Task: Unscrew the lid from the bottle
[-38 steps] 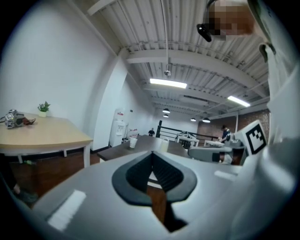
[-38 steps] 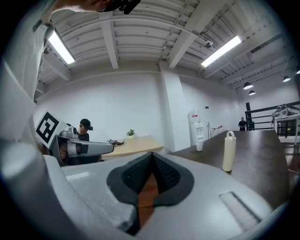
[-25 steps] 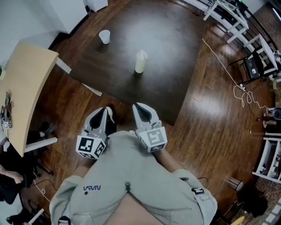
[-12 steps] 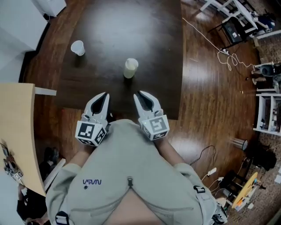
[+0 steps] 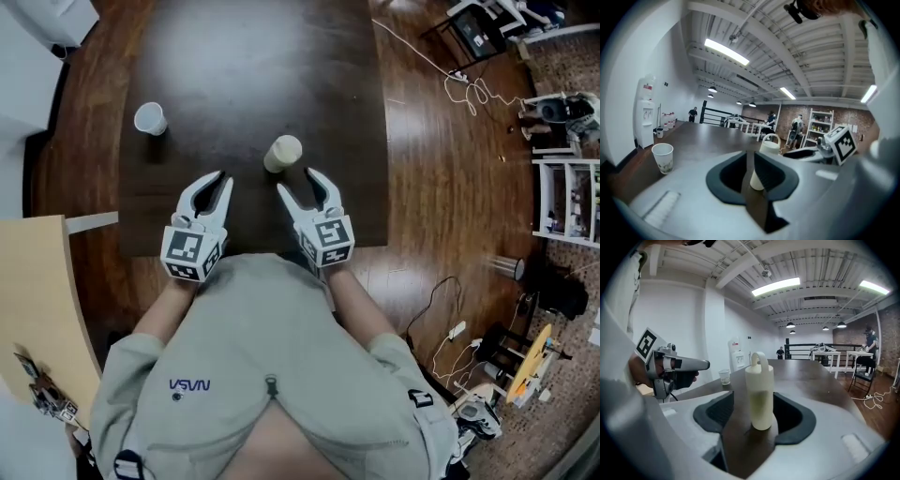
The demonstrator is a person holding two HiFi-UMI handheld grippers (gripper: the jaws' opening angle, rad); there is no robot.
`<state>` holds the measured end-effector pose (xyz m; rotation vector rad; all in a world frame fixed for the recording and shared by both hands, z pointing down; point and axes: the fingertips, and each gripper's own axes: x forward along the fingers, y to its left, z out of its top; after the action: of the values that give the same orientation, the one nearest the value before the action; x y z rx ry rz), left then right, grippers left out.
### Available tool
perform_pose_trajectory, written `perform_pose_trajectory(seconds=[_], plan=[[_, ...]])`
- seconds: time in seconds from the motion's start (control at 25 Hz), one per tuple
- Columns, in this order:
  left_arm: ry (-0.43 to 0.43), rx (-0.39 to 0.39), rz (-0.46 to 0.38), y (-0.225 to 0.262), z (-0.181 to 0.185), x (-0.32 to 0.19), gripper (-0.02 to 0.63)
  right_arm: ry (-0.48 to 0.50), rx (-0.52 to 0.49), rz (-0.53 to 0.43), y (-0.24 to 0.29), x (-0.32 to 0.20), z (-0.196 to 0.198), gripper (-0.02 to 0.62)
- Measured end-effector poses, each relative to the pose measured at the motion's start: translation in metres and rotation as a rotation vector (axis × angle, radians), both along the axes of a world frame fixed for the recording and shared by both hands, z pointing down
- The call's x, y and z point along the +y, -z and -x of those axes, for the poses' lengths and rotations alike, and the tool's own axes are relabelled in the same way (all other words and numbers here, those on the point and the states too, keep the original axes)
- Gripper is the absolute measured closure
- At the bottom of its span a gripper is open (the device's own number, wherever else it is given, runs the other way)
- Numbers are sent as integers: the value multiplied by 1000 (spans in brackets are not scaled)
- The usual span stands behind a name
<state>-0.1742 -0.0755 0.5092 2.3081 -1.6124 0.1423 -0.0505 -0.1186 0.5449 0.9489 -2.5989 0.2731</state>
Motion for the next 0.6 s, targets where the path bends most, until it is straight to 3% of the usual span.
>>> perform_pose_trajectory(seconds=[0.32,0.6], plan=[[45,-39,106,-48,4,-31,544,109,47,64,-58,-29,38,238],[89,-62,225,-85,15,-42,531,211,53,90,-84,-32,76,219]])
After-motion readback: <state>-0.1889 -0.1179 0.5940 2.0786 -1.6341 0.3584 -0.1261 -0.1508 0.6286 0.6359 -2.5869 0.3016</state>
